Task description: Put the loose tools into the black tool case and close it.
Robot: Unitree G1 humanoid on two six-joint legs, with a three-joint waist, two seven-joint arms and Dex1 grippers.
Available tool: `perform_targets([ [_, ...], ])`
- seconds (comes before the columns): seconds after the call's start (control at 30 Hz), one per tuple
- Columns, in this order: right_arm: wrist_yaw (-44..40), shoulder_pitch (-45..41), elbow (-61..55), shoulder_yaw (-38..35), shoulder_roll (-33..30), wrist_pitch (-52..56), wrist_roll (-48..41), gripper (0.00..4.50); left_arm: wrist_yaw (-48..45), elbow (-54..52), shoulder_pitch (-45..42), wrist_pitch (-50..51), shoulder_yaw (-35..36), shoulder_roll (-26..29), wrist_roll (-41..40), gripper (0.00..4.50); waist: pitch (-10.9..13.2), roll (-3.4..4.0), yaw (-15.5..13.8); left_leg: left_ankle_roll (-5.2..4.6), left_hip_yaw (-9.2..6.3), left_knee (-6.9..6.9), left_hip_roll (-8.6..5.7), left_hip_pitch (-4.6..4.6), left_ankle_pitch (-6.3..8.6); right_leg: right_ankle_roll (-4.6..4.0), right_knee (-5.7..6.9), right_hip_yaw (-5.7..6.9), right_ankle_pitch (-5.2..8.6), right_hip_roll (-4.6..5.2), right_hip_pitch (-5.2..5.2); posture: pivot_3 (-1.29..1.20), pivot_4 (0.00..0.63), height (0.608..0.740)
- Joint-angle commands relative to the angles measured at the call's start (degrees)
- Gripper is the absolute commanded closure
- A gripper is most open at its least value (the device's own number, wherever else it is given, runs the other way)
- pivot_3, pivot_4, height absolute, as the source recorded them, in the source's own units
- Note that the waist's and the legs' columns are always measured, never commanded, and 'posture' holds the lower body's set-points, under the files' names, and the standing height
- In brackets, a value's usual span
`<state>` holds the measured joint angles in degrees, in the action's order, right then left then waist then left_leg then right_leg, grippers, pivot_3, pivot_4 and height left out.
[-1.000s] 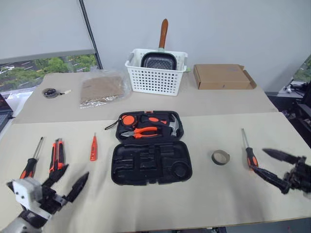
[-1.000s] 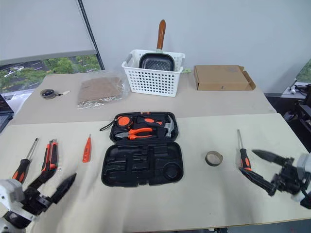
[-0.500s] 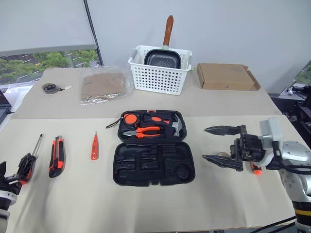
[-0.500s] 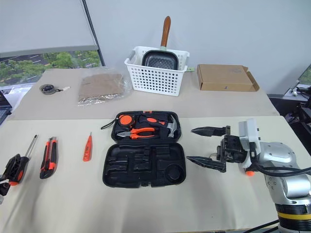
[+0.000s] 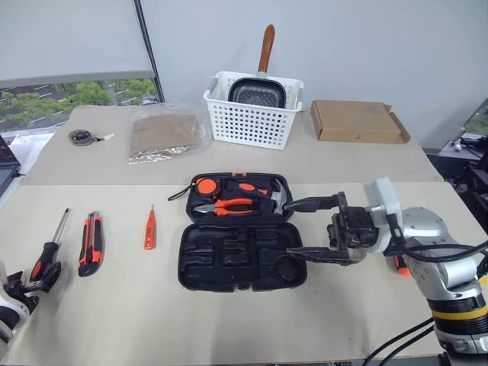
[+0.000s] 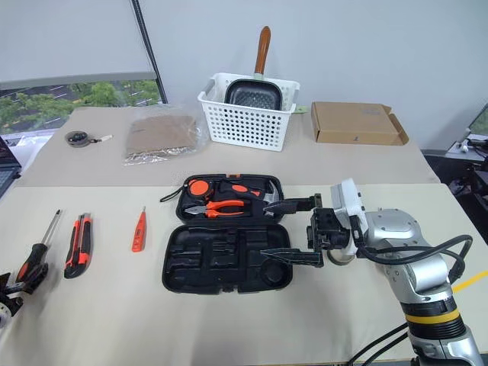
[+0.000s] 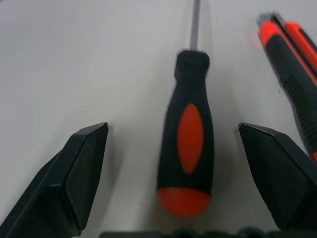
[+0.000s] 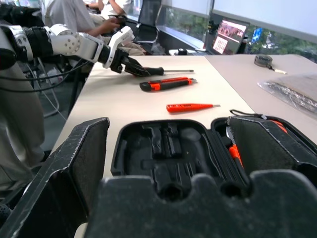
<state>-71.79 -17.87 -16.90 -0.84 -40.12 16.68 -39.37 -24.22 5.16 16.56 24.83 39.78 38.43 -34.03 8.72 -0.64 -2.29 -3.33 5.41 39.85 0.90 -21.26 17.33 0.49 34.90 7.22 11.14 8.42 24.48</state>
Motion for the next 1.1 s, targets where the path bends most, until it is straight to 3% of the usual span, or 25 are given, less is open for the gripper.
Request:
perform_targets([
  [0.03, -0.4, -0.7, -1.3, -1.2, 0.4, -1.3, -0.2, 0.00, -2.8, 3.3, -1.9, -2.4, 0.5, 1.3, 1.4, 0.73, 0.0, 0.01, 0.0, 0.03, -0.01, 0.00, 0.00, 0.00, -0.02, -0.01, 0.02, 0.00, 0.00, 0.00, 0.00, 0.00, 0.150, 0.700],
  [0.27, -0.5, -0.8, -1.0, -1.7, 0.5, -1.5, 0.2, 0.00, -5.1, 6.4, -2.1, -4.4, 1.8, 0.9, 2.8, 3.35, 0.0, 0.02, 0.1, 0.10, 0.00, -0.02, 0.03, 0.00, -0.02, -0.01, 0.03, 0.00, -0.01, 0.07, 0.13, 0.00, 0.150, 0.700],
  [0.3, -0.6, -0.8, -0.8, -1.7, 0.5, -1.6, 0.3, 0.00, -5.3, 6.4, -2.1, -4.7, 2.3, 0.8, 2.7, 3.53, 0.0, 0.01, 0.1, 0.11, -0.01, -0.02, 0.03, 0.00, -0.02, -0.01, 0.02, 0.01, -0.01, 0.08, 0.13, 0.00, 0.150, 0.700],
  [0.6, 0.2, -0.8, -0.3, -3.3, 1.0, -0.6, -1.4, 0.00, -15.3, -5.8, -3.9, -5.7, 6.7, 1.2, -6.9, 3.53, 0.0, -0.23, -0.2, 0.21, -0.06, -0.03, 0.07, -0.15, -0.03, -0.21, 0.02, 0.01, -0.13, 0.12, 0.30, 0.00, 0.150, 0.700],
  [0.73, 1.5, 0.8, -0.3, -5.8, 0.8, 0.3, -2.6, 0.00, -20.0, -13.7, -5.7, -3.8, 2.6, 4.2, -8.6, 3.53, 0.0, -0.22, -0.3, 0.28, -0.05, -0.01, 0.05, -0.21, -0.07, -0.28, 0.00, 0.02, -0.18, 0.12, 0.30, 0.00, 0.150, 0.700],
  [0.93, 2.6, 4.4, 1.4, -11.0, -0.9, -0.3, -2.2, 0.00, -29.4, -18.3, -13.9, -4.9, -13.8, 9.9, -3.1, 3.53, 0.1, -0.02, -0.2, 0.46, 0.02, -0.02, -0.04, -0.19, -0.20, -0.27, 0.03, 0.11, -0.17, -0.25, -0.03, 0.00, 0.150, 0.700],
  [1.1, 3.8, 8.3, 0.0, -15.0, -2.0, -0.7, -2.0, 0.00, -33.0, -17.2, -23.8, -6.8, -25.8, 10.9, 3.4, 3.53, 0.1, 0.01, 0.2, 0.48, 0.16, -0.04, 0.00, -0.18, -0.37, 0.04, -0.01, 0.00, 0.02, -0.56, -0.03, 0.00, 0.150, 0.700],
])
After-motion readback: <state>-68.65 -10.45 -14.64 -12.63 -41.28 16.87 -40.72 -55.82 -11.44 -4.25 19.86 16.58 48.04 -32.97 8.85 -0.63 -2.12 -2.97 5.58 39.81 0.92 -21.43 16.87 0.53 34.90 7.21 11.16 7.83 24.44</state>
